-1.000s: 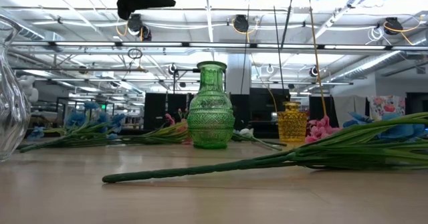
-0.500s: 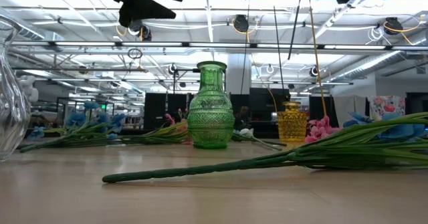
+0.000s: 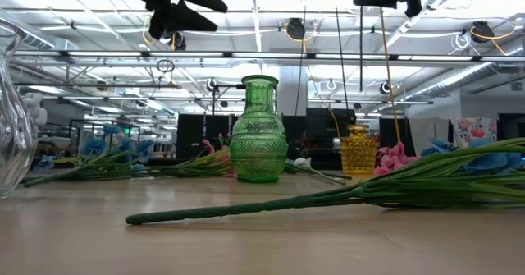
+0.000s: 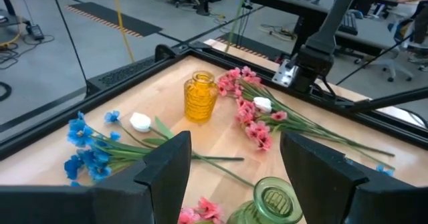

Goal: Sort flowers into vase by color
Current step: Put the left white flower into the green vase

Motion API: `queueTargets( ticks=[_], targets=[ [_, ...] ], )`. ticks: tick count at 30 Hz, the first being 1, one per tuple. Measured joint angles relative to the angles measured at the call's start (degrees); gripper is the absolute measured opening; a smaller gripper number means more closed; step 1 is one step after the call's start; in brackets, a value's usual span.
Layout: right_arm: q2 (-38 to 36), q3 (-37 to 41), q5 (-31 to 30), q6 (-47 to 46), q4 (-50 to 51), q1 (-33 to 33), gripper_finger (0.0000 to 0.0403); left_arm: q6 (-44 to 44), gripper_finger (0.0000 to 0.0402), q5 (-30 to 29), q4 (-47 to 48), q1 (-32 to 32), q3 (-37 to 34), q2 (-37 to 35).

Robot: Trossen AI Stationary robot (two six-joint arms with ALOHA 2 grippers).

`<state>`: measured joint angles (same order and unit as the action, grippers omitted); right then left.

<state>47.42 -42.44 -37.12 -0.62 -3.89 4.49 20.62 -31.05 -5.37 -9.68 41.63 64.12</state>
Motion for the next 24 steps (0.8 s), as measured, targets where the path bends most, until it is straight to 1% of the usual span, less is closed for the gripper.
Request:
queueTargets(
  ticks=[3, 8, 13, 18, 21, 24],
  targets=[
    [1.03, 0.0, 2.52, -0.25, 1.06, 0.01, 0.0004, 0.01, 0.0238, 0.86, -0.01, 0.59, 0.0, 0.0],
    [1.99, 0.0, 11.9, 0.41, 1.06, 0.61, 0.0004, 0.02, 0.0238, 1.51, 0.33, 0.71, 0.0, 0.0],
    [1.16, 0.0, 14.27, 0.6, 1.15, 3.99, 0.0004, 0.02, 0.0238, 2.71, 0.39, 0.67, 0.0, 0.0],
    [0.59, 0.0, 23.02, -3.95, 0.86, 6.38, 0.0004, 0.02, 0.0238, 2.82, 0.54, 0.67, 0.0, 0.0],
    [0.59, 0.0, 23.73, -3.77, 1.36, 6.3, 0.0004, 0.02, 0.0238, 3.95, 0.32, 0.67, 0.0, 0.0],
    [0.61, 0.0, 21.8, -3.03, 1.57, 6.93, 0.0004, 0.0, 0.0238, 4.85, 0.31, 0.67, -0.02, 0.0]
  ],
)
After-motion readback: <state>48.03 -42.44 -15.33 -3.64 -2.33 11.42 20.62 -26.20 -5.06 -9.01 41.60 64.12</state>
